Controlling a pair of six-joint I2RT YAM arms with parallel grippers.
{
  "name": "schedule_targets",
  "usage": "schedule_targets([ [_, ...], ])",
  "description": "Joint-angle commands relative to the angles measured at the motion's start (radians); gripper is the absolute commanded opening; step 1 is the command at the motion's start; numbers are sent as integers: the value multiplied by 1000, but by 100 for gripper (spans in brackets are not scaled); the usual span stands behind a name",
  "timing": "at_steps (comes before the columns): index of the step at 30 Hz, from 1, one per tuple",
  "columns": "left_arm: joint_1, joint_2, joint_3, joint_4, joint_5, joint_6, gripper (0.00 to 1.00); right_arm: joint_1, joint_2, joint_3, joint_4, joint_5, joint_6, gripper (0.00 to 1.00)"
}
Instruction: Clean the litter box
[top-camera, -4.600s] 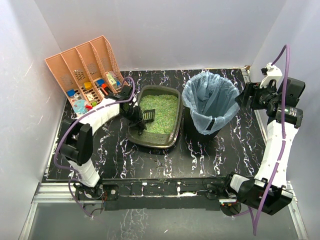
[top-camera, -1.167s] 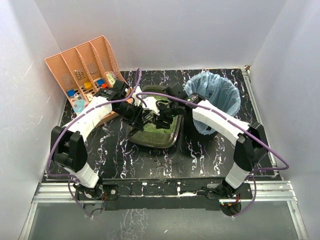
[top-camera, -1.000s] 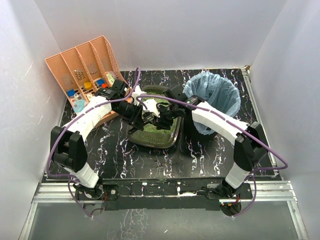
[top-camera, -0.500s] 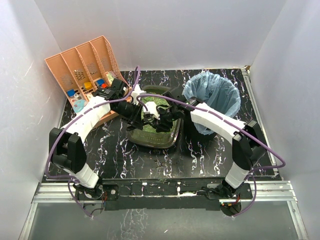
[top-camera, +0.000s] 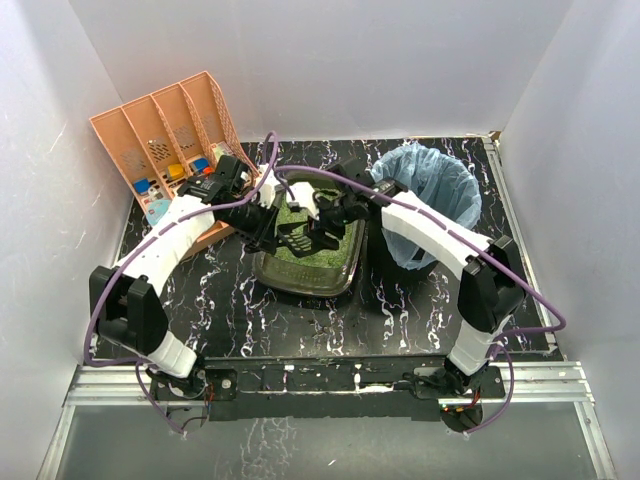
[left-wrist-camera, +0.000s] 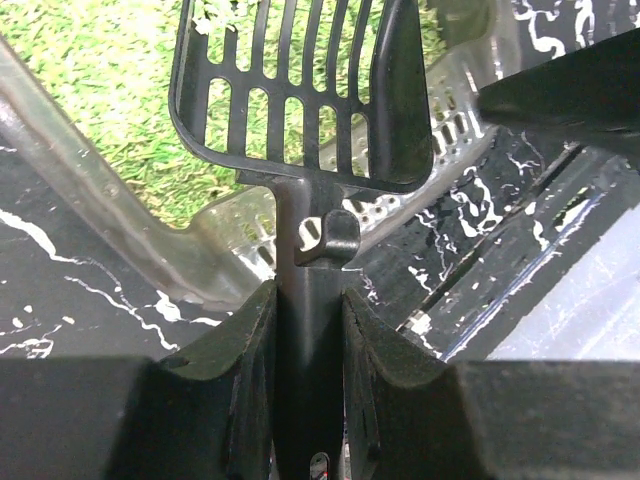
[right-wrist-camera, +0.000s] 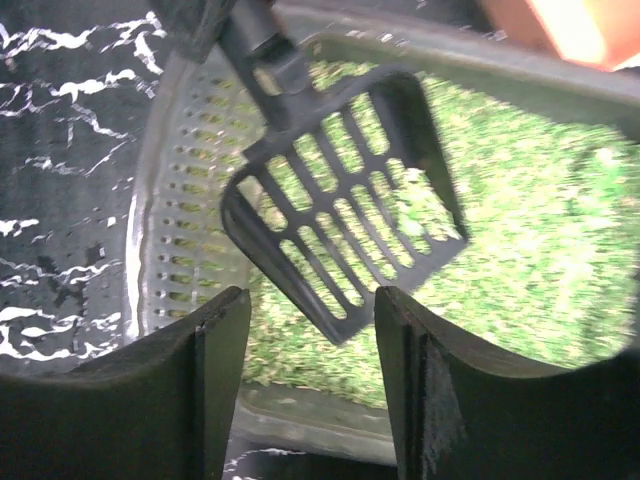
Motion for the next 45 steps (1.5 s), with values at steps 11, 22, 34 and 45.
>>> schedule_targets([
  [11, 5, 131, 127, -38, -92, -162, 0, -94, -139, 176, -24, 55, 59, 62],
  [22, -2, 379, 373, -179, -144, -209, 0, -237, -285, 159, -40, -19, 105, 62],
  [34, -1, 464, 501, -210, -222, -220, 0, -276, -310, 62, 1, -57, 117, 62],
  [45, -1, 539, 565, -205, -258, -230, 0, -277, -347, -13, 39, -51, 120, 62],
])
